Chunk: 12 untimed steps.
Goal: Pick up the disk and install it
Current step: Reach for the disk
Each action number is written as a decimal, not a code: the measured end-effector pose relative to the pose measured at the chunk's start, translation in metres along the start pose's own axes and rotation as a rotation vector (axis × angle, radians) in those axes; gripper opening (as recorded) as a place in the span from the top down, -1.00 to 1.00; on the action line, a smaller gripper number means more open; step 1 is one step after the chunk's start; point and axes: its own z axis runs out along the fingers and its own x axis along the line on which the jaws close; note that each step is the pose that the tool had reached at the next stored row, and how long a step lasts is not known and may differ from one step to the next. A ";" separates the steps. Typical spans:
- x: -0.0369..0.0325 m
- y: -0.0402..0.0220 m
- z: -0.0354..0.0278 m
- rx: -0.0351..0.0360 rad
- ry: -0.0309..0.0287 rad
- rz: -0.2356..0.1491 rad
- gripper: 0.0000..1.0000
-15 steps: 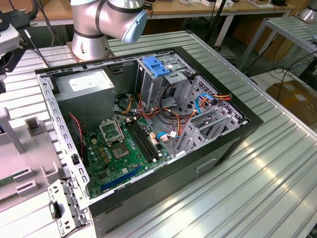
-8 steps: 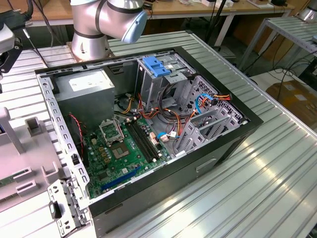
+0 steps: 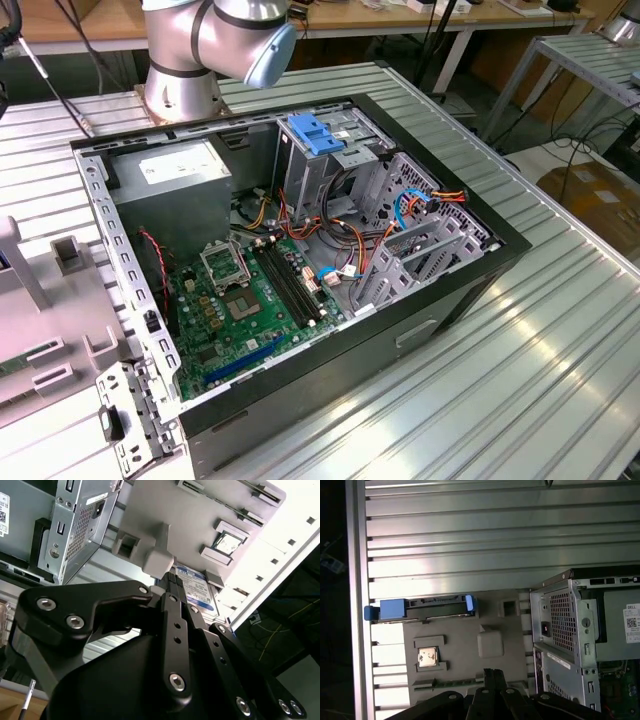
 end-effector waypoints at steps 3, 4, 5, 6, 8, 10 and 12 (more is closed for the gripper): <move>0.0025 -0.0002 0.0001 0.0000 0.0000 0.000 0.79; 0.0034 -0.0003 0.0001 0.0000 0.0000 0.000 0.79; 0.0042 -0.0003 0.0001 0.0000 0.0000 0.000 0.79; 0.0052 -0.0004 0.0002 0.0000 0.0000 0.000 0.79; 0.0084 -0.0006 0.0004 0.0000 0.0000 0.000 0.79; 0.0118 -0.0009 0.0011 0.0000 -0.0001 0.000 0.79; 0.0142 -0.0011 0.0014 0.0000 0.0000 0.000 0.79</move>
